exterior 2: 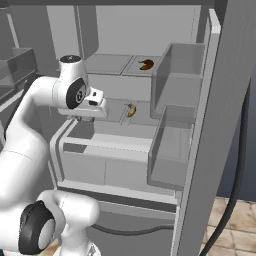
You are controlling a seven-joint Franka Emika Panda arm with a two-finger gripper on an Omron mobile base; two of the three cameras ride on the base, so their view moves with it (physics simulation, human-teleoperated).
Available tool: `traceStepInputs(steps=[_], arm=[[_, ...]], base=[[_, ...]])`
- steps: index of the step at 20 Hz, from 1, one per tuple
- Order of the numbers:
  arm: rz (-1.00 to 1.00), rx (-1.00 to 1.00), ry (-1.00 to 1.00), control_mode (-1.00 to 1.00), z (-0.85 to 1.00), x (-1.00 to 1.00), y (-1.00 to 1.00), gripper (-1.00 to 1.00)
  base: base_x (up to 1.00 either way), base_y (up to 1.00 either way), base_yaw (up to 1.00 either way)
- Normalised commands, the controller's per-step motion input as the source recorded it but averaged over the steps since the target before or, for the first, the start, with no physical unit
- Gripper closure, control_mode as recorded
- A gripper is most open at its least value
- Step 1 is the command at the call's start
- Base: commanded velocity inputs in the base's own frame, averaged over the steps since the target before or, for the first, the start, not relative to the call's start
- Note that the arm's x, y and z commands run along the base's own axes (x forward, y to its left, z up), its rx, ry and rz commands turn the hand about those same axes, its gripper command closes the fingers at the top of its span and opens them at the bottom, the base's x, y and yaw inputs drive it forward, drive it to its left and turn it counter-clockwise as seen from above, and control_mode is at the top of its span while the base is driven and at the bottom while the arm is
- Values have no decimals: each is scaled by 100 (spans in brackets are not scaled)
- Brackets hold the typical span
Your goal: Pick up both bananas from the fridge and place them inside the tupperware on the counter.
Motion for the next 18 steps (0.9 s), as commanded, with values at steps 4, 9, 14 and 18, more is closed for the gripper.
traceStepInputs(steps=[4,9,14,18], arm=[[-21,0,-24,-100,0,-14,-7,-100],[-67,0,-24,-100,0,12,-31,-100],[-30,9,22,-100,0,41,-48,-100],[0,5,26,-100,-2,41,-37,-100]], base=[[0,0,0],[0,0,0],[0,0,0],[0,0,0]])
